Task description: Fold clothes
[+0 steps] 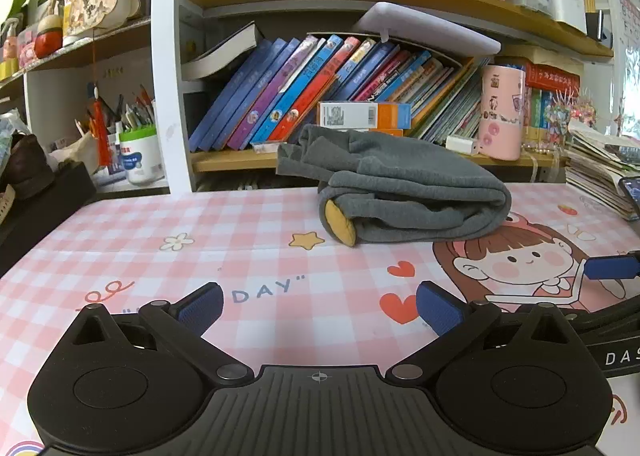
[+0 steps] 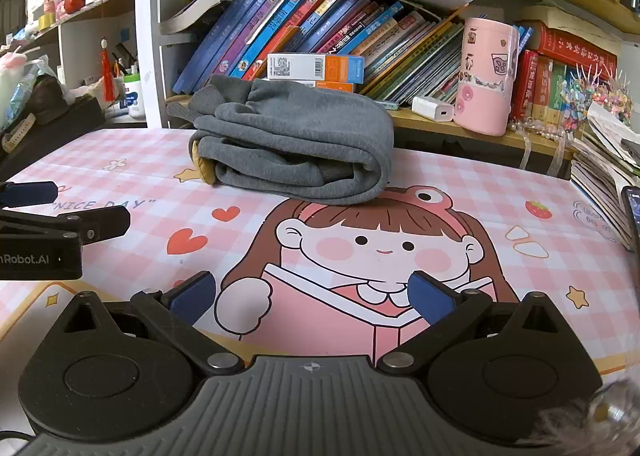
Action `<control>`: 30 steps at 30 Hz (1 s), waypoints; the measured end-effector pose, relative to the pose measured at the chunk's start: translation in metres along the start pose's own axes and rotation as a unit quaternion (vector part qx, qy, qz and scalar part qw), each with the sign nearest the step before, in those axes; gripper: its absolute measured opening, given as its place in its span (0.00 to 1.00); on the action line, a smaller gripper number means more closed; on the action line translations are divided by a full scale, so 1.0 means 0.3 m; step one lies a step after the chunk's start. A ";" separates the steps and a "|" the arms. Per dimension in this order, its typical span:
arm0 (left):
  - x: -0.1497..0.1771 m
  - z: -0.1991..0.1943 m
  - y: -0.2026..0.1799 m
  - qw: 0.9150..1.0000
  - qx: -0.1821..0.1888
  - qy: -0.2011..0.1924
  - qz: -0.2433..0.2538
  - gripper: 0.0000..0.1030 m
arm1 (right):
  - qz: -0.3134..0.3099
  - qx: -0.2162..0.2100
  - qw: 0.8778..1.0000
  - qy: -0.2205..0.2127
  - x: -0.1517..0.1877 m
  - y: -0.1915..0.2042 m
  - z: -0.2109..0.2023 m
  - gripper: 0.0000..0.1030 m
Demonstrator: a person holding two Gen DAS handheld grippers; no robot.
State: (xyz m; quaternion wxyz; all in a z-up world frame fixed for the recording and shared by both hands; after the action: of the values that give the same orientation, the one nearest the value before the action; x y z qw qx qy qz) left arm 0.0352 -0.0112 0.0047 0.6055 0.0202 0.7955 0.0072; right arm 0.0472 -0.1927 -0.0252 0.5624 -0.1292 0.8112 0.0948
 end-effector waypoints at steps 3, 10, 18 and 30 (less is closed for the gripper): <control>0.001 0.001 -0.002 1.000 0.002 0.001 0.001 1.00 | 0.000 0.000 1.000 0.000 0.000 0.001 0.000 1.00; 0.002 0.004 -0.006 1.000 0.005 0.005 0.004 1.00 | 0.000 0.001 1.000 0.001 0.001 0.001 0.001 1.00; 0.002 0.004 -0.006 1.000 0.007 0.006 0.004 1.00 | 0.000 0.001 1.000 0.001 0.002 0.001 0.001 1.00; 0.002 0.006 -0.006 1.000 0.009 0.007 0.003 1.00 | -0.001 0.000 1.000 0.001 0.002 0.000 0.002 1.00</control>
State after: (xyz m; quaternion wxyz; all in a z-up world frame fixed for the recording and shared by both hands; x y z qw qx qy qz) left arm 0.0368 -0.0129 0.0034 0.5998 0.0280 0.7997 0.0016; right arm 0.0476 -0.1926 -0.0259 0.5614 -0.1298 0.8119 0.0938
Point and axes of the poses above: each gripper's, at about its wrist camera, not at the fingertips, and z roughly the way its jaws point, y to its left, x to its underside, the point moved 3 cm from there along z, roughly the way its jaws point, and after that the axes turned 11 degrees about -y, right-handed, at the moved point
